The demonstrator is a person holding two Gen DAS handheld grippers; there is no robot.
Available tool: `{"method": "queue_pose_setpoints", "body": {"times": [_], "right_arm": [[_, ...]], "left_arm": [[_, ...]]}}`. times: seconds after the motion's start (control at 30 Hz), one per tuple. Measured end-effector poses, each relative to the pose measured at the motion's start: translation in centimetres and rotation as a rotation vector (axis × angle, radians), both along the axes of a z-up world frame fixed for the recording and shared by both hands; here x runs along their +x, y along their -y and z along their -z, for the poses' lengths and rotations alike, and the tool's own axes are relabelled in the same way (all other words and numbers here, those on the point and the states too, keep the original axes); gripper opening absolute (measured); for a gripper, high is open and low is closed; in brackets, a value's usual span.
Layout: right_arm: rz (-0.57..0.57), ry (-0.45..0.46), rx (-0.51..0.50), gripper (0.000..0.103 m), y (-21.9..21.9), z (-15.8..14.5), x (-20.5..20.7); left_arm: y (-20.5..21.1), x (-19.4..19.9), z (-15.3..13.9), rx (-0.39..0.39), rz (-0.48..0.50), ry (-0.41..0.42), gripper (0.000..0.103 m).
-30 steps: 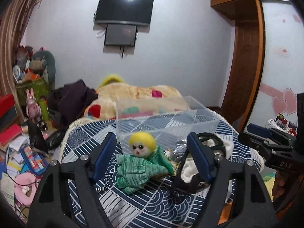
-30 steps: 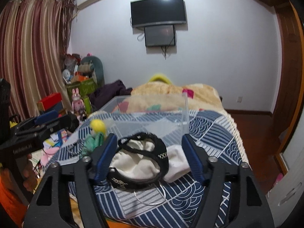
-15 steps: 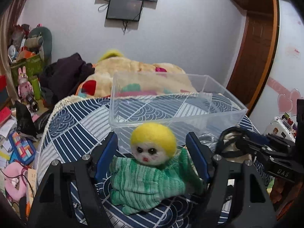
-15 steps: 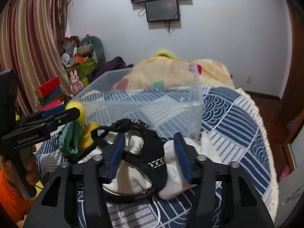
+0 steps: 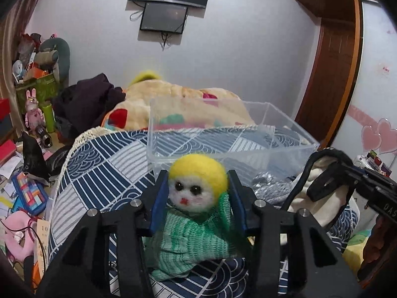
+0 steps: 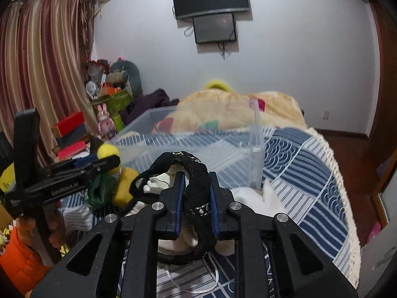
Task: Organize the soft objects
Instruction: 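Grasp the green knitted doll with the left tool while the right tool grasps the black-strapped white item, then carry the doll with the left tool into the clear box while the right tool drops the strapped item in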
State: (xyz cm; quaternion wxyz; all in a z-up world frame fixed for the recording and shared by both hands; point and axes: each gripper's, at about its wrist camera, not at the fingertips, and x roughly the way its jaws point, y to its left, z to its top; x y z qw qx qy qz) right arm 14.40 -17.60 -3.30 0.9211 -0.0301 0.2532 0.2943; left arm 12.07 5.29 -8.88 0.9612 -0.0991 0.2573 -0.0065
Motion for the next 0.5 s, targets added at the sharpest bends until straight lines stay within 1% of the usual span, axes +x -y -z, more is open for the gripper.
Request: {"method": "queue_pose_setpoints", "body": {"times": [0.23,0.37,0.5], "right_arm": [[0.007,0.073,0.076,0.016,0.8,-3.2,-0.4],[0.024,0.122,0.081,0.016,0.6,-4.6,0.0],[0.052,0.163,0.099,0.016,0.2,-6.0,1.3]], "left_arm": [[0.0,-0.8,-2.2,0.005,0.019,0.066,0.046],[0.2,-0.9,-3.7,0.009,0.035,0.102,0.046],[0.3,-0.2,-5.0,0.018,0.042,0.127,0.046]]}}
